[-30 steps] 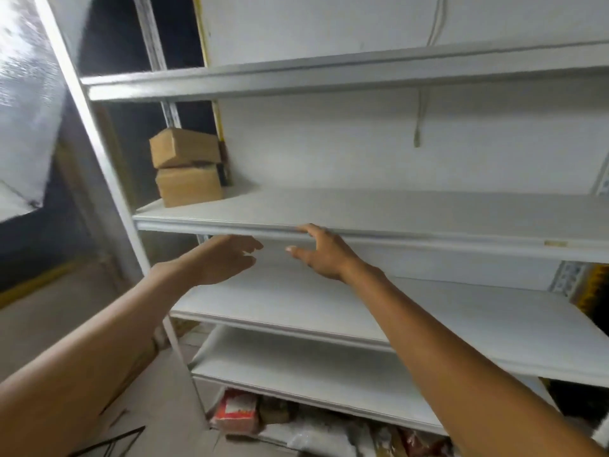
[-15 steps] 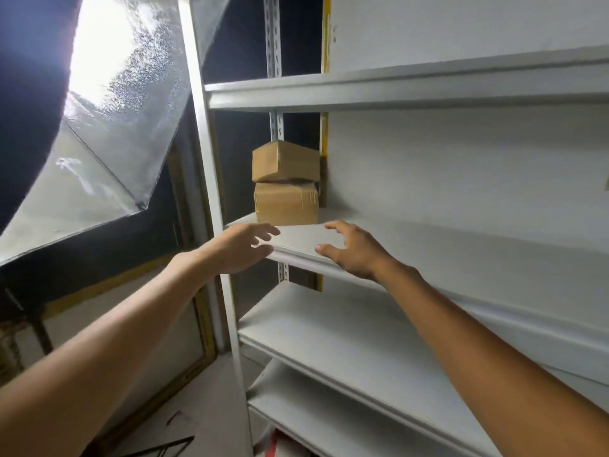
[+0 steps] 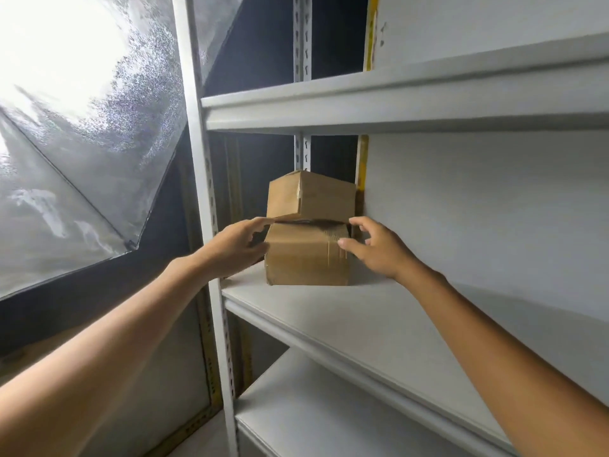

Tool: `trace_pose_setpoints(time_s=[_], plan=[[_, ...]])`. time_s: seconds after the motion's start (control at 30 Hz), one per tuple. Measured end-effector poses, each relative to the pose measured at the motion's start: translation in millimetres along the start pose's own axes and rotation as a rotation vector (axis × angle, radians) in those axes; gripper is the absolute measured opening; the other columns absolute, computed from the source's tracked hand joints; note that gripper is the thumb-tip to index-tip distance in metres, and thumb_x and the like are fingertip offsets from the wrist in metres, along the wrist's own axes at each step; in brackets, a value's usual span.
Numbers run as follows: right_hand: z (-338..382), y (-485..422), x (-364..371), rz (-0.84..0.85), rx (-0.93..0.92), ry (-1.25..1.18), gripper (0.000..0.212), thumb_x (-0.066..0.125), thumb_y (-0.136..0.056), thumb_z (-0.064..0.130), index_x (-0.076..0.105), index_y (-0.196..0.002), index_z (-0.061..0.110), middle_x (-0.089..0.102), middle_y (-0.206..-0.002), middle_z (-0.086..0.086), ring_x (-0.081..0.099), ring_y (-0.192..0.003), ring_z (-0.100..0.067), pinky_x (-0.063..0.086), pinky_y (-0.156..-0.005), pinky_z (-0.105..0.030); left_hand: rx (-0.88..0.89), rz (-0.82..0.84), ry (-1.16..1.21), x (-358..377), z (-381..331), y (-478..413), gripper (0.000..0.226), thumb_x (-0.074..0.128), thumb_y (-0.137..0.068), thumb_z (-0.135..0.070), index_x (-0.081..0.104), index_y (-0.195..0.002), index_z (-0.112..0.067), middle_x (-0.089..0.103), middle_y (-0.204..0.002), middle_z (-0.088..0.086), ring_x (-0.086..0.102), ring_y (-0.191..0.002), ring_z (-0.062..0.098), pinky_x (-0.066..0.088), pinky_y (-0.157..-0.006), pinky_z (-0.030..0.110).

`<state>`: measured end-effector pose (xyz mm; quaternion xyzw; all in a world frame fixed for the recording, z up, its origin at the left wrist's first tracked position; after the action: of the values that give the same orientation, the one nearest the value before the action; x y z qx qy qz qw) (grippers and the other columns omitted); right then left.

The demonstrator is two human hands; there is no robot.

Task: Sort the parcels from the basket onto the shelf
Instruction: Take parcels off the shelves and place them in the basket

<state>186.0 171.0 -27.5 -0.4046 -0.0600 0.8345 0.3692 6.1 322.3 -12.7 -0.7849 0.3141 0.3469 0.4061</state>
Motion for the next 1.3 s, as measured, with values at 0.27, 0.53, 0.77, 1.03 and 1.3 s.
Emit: trace_pose_setpoints(time_s=[0.27,0.53,0.77,1.03,1.3], plan=[[-20.5,-98.9,26.1,-0.017,-0.014,-0.042,0.056,0.059,-0.089,0.048,0.039,-0.14,0.033,0.038,-0.149,0.001,0.042,-0.133,-0.022,0.037,-0.091,-0.029,-0.073,-0.104,0.035,15.3,54.7,-89.7,0.042,0.051,-0.096,-0.031,0.042,-0.137,-0.028,0.051,-0.137,0.004,0.053,-0.119,0.022,0.046,-0.096,0.035],[-22.6,-151.7,44.0,-0.166,0.024,-0.114,0.067,0.062,-0.085,0.053,0.035,-0.142,0.031,0.038,-0.148,0.001,0.042,-0.13,-0.022,0.039,-0.089,-0.03,-0.143,-0.178,0.23,34.9,99.5,-169.4,0.054,0.037,-0.098,-0.049,0.029,-0.144,-0.022,0.039,-0.148,0.007,0.046,-0.128,0.028,0.039,-0.103,0.043],[-24.6,-163.9,65.4,-0.152,0.111,-0.175,0.086,0.064,-0.071,0.068,0.032,-0.141,0.031,0.04,-0.144,0.002,0.044,-0.123,-0.018,0.037,-0.088,-0.031,-0.197,-0.14,0.532,55.5,127.1,-197.4,0.069,0.058,-0.09,-0.047,0.024,-0.145,-0.021,0.028,-0.149,0.007,0.041,-0.13,0.026,0.039,-0.103,0.039],[-22.7,-151.9,53.4,-0.27,0.091,-0.268,0.086,0.073,-0.073,0.056,0.033,-0.143,0.025,0.047,-0.14,0.003,0.046,-0.126,-0.017,0.042,-0.101,-0.035,-0.07,-0.14,0.866,60.8,97.1,-198.6,0.06,0.082,-0.065,-0.046,0.047,-0.11,-0.028,0.053,-0.119,0.004,0.06,-0.098,0.012,0.055,-0.07,0.02],[-39.1,-97.6,34.8,-0.238,0.107,-0.244,0.072,0.082,-0.069,0.042,0.046,-0.13,0.027,0.057,-0.118,0.011,0.057,-0.11,-0.013,0.05,-0.091,-0.032,0.084,-0.131,0.771,54.3,60.0,-145.6,0.059,0.083,-0.069,-0.034,0.04,-0.109,-0.03,0.053,-0.109,-0.016,0.057,-0.095,0.003,0.05,-0.061,0.011]])
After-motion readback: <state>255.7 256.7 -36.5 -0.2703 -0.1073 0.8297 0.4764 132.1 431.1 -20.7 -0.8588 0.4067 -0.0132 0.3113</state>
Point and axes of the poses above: each hand's wrist, its own y-axis away from the middle knuckle, its own x-axis out of the palm, z = x × y, the point moved 9 cm from there along -y, towards the middle knuckle
